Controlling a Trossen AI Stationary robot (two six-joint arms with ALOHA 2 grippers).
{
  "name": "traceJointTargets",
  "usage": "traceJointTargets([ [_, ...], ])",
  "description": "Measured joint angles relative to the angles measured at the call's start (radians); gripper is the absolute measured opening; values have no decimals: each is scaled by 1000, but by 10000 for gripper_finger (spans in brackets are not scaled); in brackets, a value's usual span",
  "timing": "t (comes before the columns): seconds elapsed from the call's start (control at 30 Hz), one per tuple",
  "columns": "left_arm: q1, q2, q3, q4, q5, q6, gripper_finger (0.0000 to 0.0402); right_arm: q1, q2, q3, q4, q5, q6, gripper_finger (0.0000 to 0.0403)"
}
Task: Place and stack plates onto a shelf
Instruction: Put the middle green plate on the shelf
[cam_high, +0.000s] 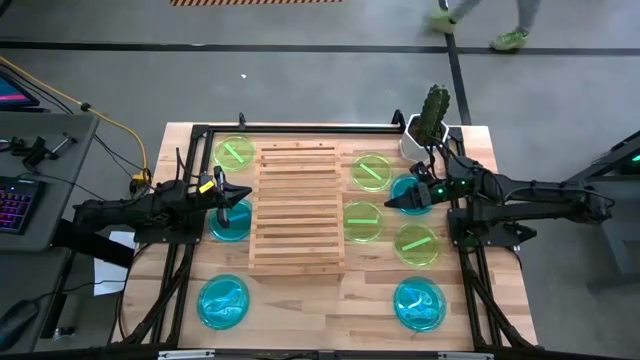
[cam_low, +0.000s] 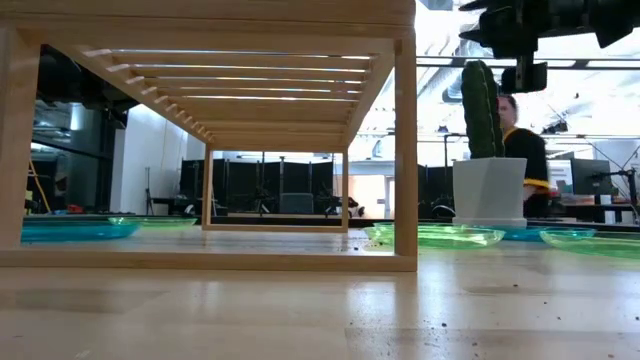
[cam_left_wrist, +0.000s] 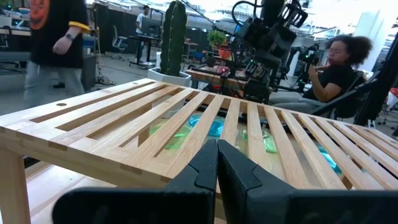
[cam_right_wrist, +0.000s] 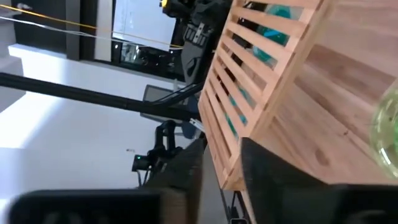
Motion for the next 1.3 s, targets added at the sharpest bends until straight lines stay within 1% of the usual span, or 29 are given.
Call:
traceJointTargets([
  [0.17, 0, 0, 0, 0, 0, 0, 0, 7, 1, 0, -8, -31, 4, 196],
  [0.27, 0, 0, 0, 0, 0, 0, 0, 7, 1, 0, -40, -42, -17, 228],
  [0.33, 0, 0, 0, 0, 0, 0, 0, 7, 1, 0, -74, -42, -49, 240],
  [0.43, 0, 0, 0, 0, 0, 0, 0, 7, 1, 0, -118, -41, -97, 245],
  [0.53, 0, 0, 0, 0, 0, 0, 0, 4, 0, 1, -189, -23, -104, 245],
  [0.67, 0, 0, 0, 0, 0, 0, 0, 3, 31, 0, -475, 125, -55, 245],
  [0.7, 0, 0, 0, 0, 0, 0, 0, 3, 46, 0, -529, 159, -52, 245],
  [0.77, 0, 0, 0, 0, 0, 0, 0, 2, 86, 0, -584, 213, -55, 245],
  [0.83, 0, 0, 0, 0, 0, 0, 0, 2, 136, -5, -581, 261, -43, 245],
  [0.93, 0, 0, 0, 0, 0, 0, 0, 2, 234, -6, -506, 303, -27, 245],
  [1.07, 0, 0, 0, 0, 0, 0, 0, 2, 383, -6, -395, 315, -52, 245],
  [1.23, 0, 0, 0, 0, 0, 0, 0, -15, 534, -6, -384, 324, -57, 245],
  [1.3, 0, 0, 0, 0, 0, 0, 0, -24, 576, -7, -340, 320, -56, 245],
])
